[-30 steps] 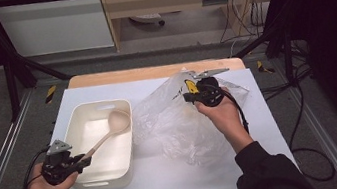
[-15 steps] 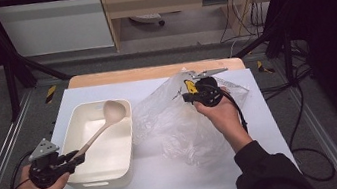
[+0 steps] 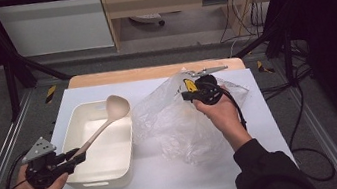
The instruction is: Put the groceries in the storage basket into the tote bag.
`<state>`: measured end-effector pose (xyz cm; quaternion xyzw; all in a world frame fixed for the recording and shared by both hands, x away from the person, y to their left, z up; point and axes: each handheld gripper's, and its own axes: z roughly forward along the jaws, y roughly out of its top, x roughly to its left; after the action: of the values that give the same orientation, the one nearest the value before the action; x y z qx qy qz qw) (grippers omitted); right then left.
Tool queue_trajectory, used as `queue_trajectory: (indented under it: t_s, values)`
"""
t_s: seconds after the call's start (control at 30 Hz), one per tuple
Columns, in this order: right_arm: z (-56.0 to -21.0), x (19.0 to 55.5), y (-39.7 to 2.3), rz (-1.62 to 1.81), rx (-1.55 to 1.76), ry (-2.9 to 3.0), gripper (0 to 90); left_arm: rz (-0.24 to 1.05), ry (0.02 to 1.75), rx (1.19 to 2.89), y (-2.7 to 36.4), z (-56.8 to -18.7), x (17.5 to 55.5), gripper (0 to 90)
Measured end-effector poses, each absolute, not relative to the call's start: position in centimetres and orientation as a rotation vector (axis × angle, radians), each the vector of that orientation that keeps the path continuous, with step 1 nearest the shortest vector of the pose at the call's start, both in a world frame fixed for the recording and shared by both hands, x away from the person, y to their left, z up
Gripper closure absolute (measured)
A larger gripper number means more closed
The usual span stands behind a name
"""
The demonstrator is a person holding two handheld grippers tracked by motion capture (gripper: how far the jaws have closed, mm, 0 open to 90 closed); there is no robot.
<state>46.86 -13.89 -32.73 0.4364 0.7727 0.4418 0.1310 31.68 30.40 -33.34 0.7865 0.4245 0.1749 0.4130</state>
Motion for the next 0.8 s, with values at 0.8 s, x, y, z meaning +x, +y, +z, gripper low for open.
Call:
queue_trajectory:
  t_s: [0.8]
  values:
    - [-32.7, 47.1, -13.5, 1.268, 1.264, 2.263, 90.0, 0.251, 0.891, 2.035, 24.3, -32.7, 30.7, 69.5]
